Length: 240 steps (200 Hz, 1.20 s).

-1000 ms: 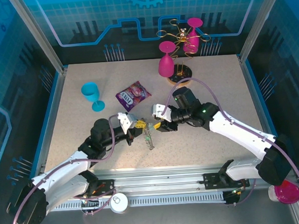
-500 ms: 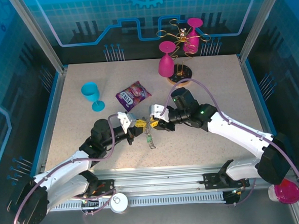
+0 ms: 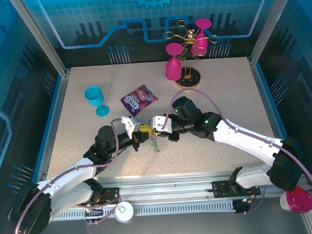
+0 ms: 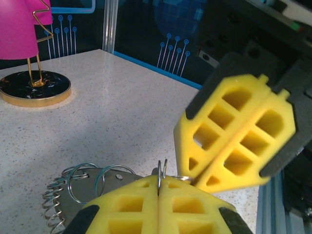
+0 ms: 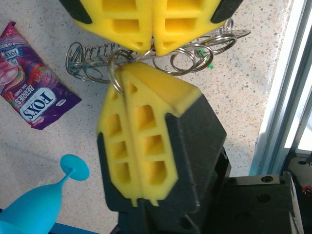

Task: Put the keys on the keyring

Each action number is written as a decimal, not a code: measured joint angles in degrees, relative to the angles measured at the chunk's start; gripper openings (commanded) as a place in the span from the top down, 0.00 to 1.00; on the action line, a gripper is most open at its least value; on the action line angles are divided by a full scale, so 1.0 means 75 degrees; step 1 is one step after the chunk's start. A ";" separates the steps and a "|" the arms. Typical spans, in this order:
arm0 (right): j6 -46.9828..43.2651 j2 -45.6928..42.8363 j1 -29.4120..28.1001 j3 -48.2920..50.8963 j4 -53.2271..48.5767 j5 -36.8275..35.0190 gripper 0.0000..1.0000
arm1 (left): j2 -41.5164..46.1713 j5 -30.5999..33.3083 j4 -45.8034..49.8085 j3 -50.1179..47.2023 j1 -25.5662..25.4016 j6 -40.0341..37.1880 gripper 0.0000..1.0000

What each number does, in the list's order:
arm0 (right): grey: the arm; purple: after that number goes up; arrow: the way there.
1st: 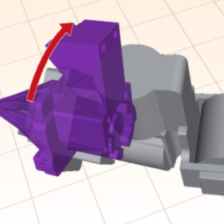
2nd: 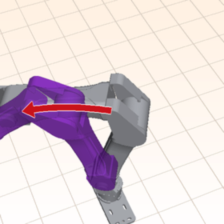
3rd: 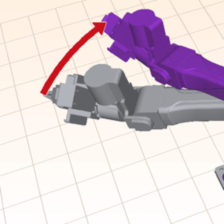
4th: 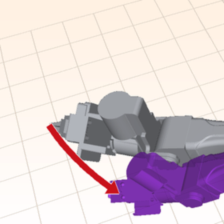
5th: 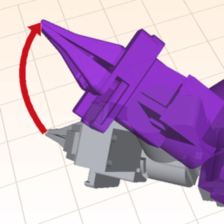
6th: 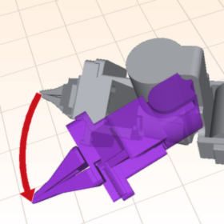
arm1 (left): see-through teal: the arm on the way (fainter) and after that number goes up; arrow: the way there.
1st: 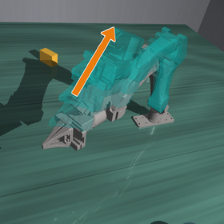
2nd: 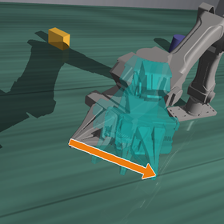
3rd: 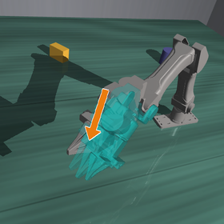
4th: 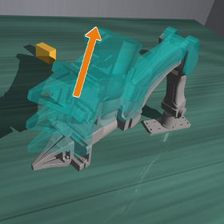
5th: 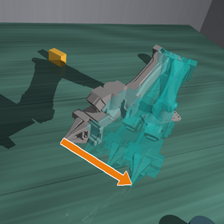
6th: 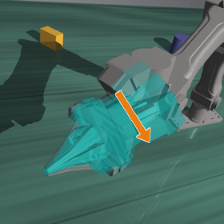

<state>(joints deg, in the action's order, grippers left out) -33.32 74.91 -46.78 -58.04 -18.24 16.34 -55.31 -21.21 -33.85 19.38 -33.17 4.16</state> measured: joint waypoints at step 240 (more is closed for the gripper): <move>0.1288 0.0618 0.1711 0.0070 0.0434 0.4048 0.74 | -0.0507 -0.1244 -0.1035 -0.0207 0.0000 -0.0758 1.00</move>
<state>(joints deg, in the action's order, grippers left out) -23.66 79.55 -33.95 -57.52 -14.98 46.70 -59.11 -30.55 -41.60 17.82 -33.17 -1.52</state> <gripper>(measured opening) 0.264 0.046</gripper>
